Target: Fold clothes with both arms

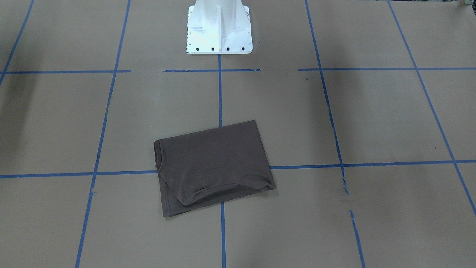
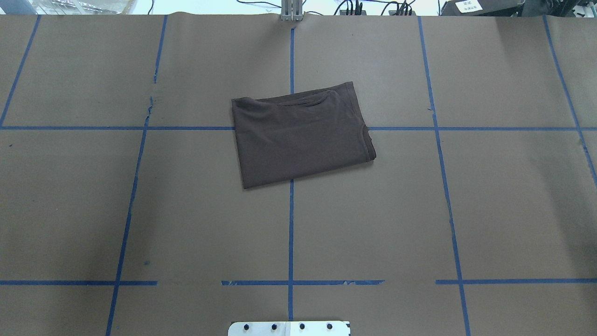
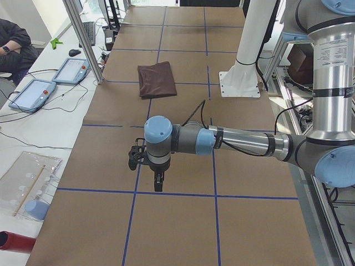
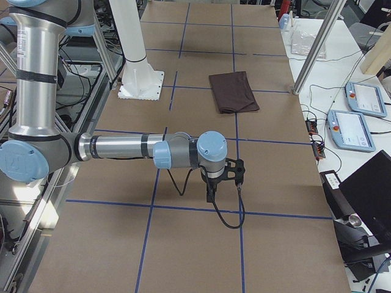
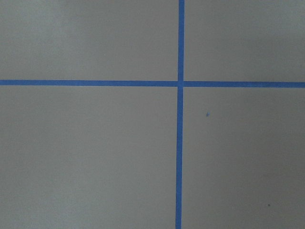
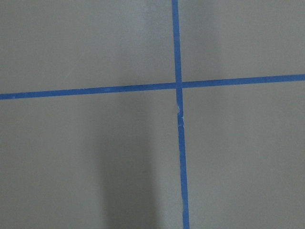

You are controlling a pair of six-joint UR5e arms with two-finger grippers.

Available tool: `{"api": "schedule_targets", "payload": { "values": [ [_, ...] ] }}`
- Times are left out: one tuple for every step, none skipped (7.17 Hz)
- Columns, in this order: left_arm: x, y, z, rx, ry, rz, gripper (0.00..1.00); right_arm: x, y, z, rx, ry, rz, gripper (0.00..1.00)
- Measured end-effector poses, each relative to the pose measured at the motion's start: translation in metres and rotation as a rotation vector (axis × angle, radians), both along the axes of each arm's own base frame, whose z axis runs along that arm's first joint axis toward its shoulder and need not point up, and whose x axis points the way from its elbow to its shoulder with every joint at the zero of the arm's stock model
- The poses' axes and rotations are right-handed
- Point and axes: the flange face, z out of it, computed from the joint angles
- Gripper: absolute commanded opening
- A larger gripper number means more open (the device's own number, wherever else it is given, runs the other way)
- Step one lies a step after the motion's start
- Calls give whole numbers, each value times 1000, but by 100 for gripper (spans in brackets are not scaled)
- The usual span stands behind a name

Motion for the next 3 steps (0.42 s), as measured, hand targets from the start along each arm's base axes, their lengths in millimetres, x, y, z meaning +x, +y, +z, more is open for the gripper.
{"api": "schedule_targets", "payload": {
  "values": [
    [0,0,0,0,0,0,100,0,0,-2,3,-5,-1,100],
    [0,0,0,0,0,0,100,-1,0,-4,6,-16,-2,100],
    [0,0,0,1,0,0,100,-2,-1,-8,12,-26,-3,100]
  ]
}}
